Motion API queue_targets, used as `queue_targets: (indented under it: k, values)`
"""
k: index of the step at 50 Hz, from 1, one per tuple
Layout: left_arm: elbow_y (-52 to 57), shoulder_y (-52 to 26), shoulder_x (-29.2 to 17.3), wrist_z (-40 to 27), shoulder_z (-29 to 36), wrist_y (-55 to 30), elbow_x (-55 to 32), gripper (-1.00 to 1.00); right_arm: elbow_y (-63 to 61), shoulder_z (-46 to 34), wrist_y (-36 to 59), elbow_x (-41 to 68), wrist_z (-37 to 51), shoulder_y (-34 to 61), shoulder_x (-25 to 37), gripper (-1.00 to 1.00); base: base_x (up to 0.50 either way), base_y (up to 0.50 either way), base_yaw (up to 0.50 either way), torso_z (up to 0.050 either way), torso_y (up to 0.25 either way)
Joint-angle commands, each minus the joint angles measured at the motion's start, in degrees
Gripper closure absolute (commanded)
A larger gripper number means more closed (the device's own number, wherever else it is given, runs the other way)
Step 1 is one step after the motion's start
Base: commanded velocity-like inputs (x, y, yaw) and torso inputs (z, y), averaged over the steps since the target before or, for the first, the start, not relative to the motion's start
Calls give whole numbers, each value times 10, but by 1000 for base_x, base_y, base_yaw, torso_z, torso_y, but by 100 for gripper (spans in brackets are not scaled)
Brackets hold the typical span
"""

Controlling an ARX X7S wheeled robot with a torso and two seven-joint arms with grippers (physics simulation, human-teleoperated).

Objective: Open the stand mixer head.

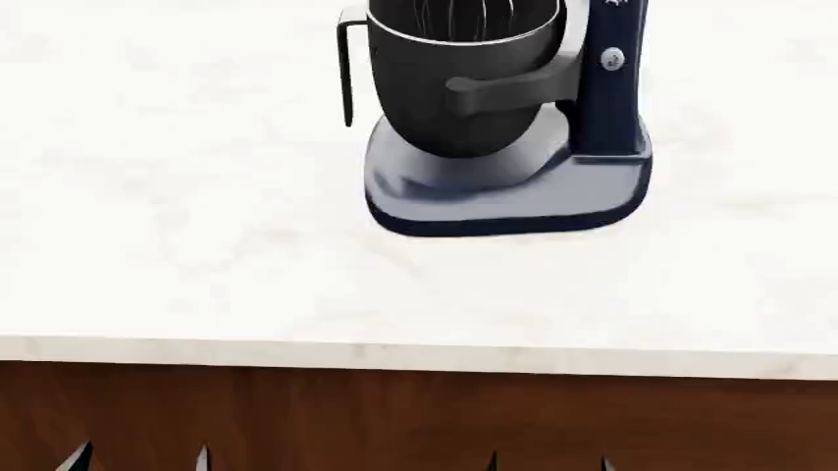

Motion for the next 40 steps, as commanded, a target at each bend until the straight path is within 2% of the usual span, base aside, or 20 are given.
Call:
queue_targets:
  k: [1,3,4,9,10,19,23,25,26,27,28,29,40]
  values:
    - [22,-2,-13,-10,11,-45,0,-100,4,-12,4,-8,26,4,8,-100,0,0,0,0,0]
    - [32,14,-20,-28,2,-31,1,-100,7,-19,7,-4,32,5,13,-100,0,0,0,0,0]
    - [42,19,-32,-9,5,-49,-9,-100,8,-19,11,-2,38,8,14,-100,0,0,0,0,0]
    - [39,11,-31,-22,11,-66,-14,-100,10,-27,12,4,52,10,22,-100,0,0,0,0,0]
    - [44,19,-32,-8,2,-34,-41,-100,15,-27,20,2,61,15,21,-100,0,0,0,0,0]
    - [42,22,-42,-24,15,-37,-33,-100,18,-39,31,2,84,18,29,-100,0,0,0,0,0]
    - [44,26,-49,-20,17,-54,-44,-100,16,-33,90,13,103,29,24,-100,0,0,0,0,0]
    - [41,23,-49,-23,21,-57,-41,-100,0,-36,145,18,106,33,25,-100,0,0,0,0,0]
    - [40,20,-49,-24,23,-60,-41,-100,-16,-31,216,35,105,40,23,-100,0,0,0,0,0]
    - [41,20,-49,-25,24,-60,-41,-100,-26,-34,229,48,90,39,27,-100,0,0,0,0,0]
    - [41,17,-48,-27,26,-64,-41,-100,-36,-44,195,48,75,28,35,-100,0,0,0,0,0]
    - [41,16,-48,-29,28,-63,-40,-100,-21,-68,143,2,92,24,47,-100,0,0,0,0,0]
    - [44,22,-56,-37,30,-54,-50,-100,-14,-71,117,13,104,25,50,-100,0,0,0,0,0]
